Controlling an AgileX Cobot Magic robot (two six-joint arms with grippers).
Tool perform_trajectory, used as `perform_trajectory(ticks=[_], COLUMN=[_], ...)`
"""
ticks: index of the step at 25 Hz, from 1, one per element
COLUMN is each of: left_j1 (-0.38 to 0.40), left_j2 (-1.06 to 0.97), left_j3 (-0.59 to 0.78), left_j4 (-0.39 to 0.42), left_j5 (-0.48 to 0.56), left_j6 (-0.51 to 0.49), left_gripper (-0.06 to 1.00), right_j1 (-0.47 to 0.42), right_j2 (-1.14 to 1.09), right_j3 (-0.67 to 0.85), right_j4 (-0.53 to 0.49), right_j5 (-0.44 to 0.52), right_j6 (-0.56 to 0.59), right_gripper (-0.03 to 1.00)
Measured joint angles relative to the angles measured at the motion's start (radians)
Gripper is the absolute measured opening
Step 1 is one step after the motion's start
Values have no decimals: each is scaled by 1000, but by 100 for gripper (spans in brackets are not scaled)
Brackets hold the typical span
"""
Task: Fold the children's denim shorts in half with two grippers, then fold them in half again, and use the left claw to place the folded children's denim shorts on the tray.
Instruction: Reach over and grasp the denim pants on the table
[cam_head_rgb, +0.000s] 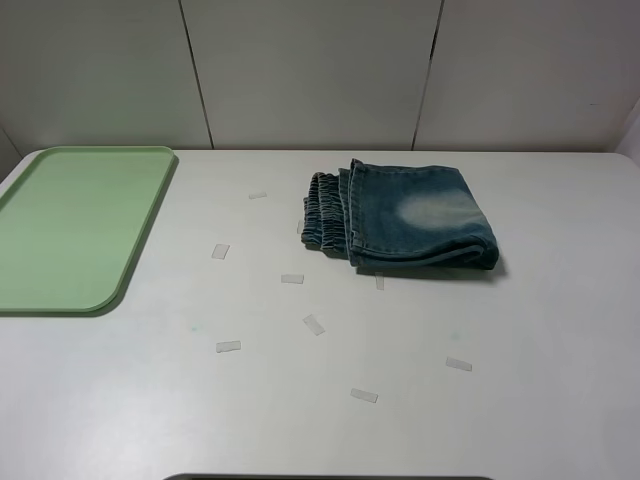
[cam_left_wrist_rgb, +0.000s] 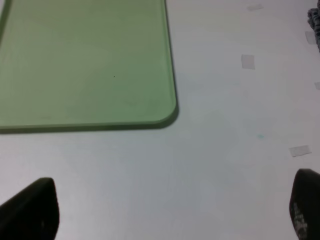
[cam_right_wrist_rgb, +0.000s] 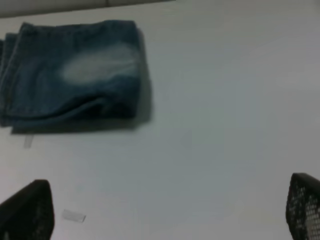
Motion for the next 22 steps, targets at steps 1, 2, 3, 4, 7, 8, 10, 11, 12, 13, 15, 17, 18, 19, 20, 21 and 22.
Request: perform_trajectory(ticks=[1, 2, 3, 4, 7, 8, 10, 11, 12, 13, 15, 17, 18, 19, 20, 21, 22], left_j1=[0, 0, 0, 0, 0, 0, 0, 0, 0, 0, 0, 0, 0, 0, 0, 0, 0], left_j2=[0, 0, 0, 0, 0, 0, 0, 0, 0, 0, 0, 0, 0, 0, 0, 0, 0], left_j3=[0, 0, 0, 0, 0, 0, 0, 0, 0, 0, 0, 0, 0, 0, 0, 0, 0], left_j4=[0, 0, 0, 0, 0, 0, 0, 0, 0, 0, 0, 0, 0, 0, 0, 0, 0], left_j5=[0, 0, 0, 0, 0, 0, 0, 0, 0, 0, 0, 0, 0, 0, 0, 0, 0], left_j6=[0, 0, 0, 0, 0, 0, 0, 0, 0, 0, 0, 0, 0, 0, 0, 0, 0], left_gripper=[91, 91, 91, 91, 91, 91, 91, 91, 91, 91, 91, 91, 91, 91, 91, 91, 91], right_j1=[-16, -32, -47, -60, -77, -77, -77, -77, -77, -77, -77, -77, -77, -77, -77, -77, -77], right_j2=[-4, -6, -8, -8, -8, -8, -8, -8, -8, -8, -8, -8, -8, -9, -13, -20, -34], right_j3=[0, 0, 0, 0, 0, 0, 0, 0, 0, 0, 0, 0, 0, 0, 0, 1, 8], right_j4=[0, 0, 0, 0, 0, -6, -11, -12, -14, -14, -14, -14, -14, -14, -14, -14, -15], right_j5=[0, -1, -4, -5, -14, -15, -22, -30, -39, -48, -65, -71, -73, -80, -88, -98, -112], right_j6=[-1, -1, -2, -4, -21, -29, -38, -40, -42, -43, -45, -45, -45, -45, -45, -45, -45], right_gripper=[70, 70, 70, 70, 70, 70, 70, 70, 70, 70, 70, 70, 70, 70, 70, 70, 70])
